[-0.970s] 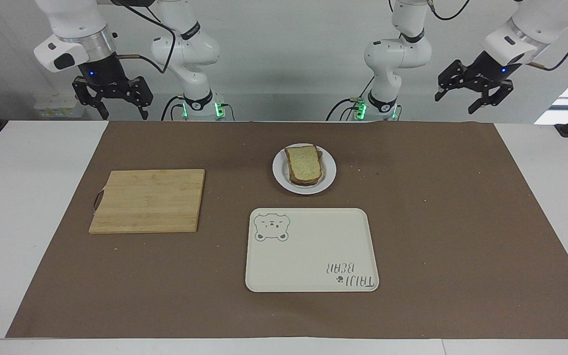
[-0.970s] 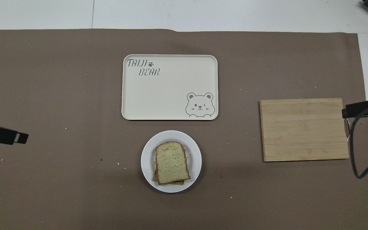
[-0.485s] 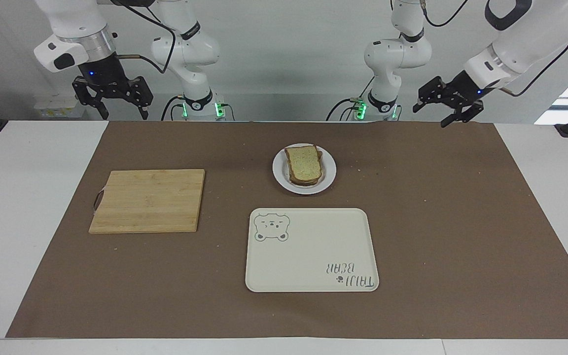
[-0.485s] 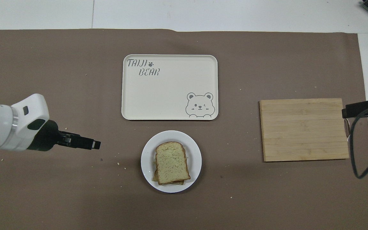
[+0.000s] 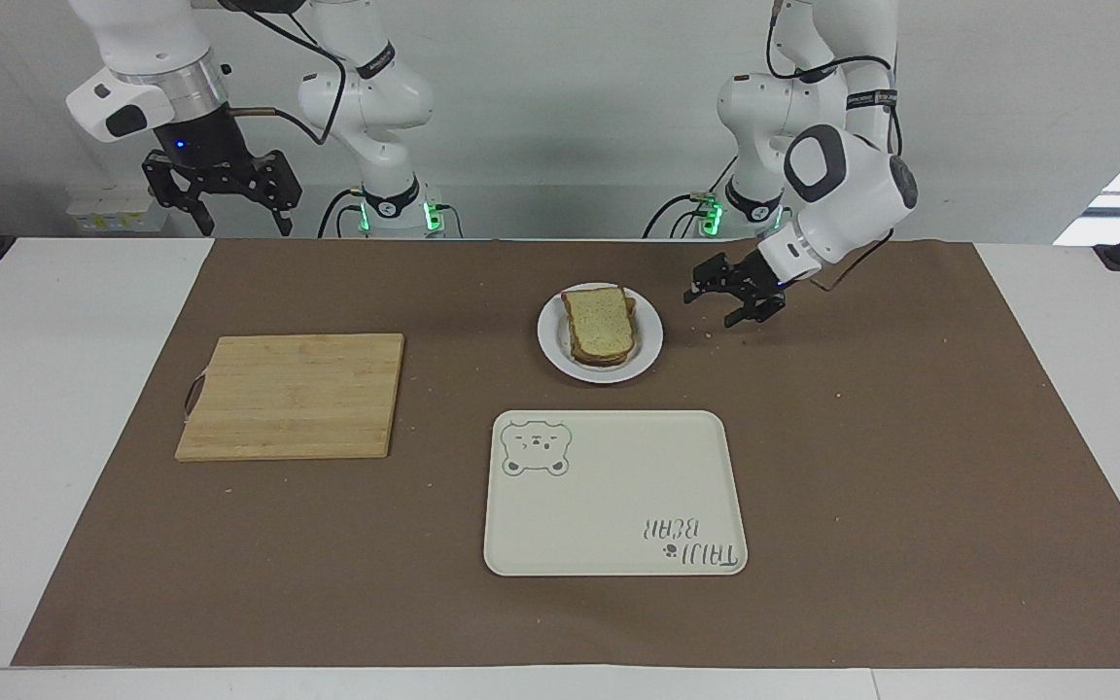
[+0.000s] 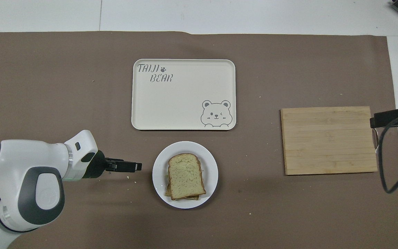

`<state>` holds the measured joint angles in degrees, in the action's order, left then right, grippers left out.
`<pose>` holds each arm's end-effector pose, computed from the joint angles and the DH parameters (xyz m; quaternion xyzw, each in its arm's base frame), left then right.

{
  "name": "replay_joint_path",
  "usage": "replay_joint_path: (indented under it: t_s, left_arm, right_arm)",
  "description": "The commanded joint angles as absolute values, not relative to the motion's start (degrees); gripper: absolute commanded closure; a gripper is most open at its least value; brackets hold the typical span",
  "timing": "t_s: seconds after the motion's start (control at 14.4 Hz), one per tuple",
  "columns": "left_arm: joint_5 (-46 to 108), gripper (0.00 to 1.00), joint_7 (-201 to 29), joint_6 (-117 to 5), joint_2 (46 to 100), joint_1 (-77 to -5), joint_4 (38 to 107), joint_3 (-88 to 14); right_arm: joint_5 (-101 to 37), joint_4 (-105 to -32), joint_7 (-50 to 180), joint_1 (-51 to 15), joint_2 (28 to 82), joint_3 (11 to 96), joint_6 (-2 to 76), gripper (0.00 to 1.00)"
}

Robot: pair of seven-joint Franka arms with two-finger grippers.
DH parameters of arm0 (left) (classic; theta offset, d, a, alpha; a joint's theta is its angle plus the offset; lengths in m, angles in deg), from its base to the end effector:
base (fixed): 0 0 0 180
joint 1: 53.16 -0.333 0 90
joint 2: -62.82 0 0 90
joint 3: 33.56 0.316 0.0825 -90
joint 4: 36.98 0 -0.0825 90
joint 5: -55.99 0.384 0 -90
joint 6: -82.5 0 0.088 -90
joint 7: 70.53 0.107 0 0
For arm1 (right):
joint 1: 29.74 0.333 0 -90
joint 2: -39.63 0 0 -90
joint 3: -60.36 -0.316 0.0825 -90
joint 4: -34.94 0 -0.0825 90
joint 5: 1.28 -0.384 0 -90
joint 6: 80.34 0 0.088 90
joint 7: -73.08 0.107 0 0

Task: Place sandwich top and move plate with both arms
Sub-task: 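Reach the left gripper toward the rim of the white plate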

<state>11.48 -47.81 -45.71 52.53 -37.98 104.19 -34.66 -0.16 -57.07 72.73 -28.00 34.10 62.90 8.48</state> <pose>0.4334 -0.1482 0.3651 0.9532 -0.0815 -0.0048 0.2912 0.5221 -0.0107 0.6580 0.9998 -0.0043 0.0203 0.0078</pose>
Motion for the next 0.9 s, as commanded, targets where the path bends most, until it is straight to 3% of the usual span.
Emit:
replay_joint_path:
  t_s: [0.0, 0.35, 0.62, 0.83]
  left_arm:
    - [8.0, 0.0, -46.4, -49.9, 53.3, -35.9, 106.3, -33.8]
    - [3.7, 0.02, -43.7, -54.1, 55.4, -33.5, 106.9, -33.8]
    - [3.3, 0.17, -43.2, -55.4, 57.8, -31.5, 106.9, -33.8]
    - [-1.6, 0.19, -41.8, -55.3, 59.1, -31.0, 106.7, -33.9]
  right_arm:
    - [0.7, -58.0, 71.1, -29.0, 33.1, 62.2, 8.7, 0.0]
    - [0.6, -58.0, 71.3, -29.0, 33.1, 62.2, 8.7, 0.0]
    - [0.6, -58.0, 71.3, -29.1, 33.1, 62.3, 8.9, 0.0]
    - [0.6, -58.1, 71.3, -29.0, 33.1, 62.3, 8.9, 0.0]
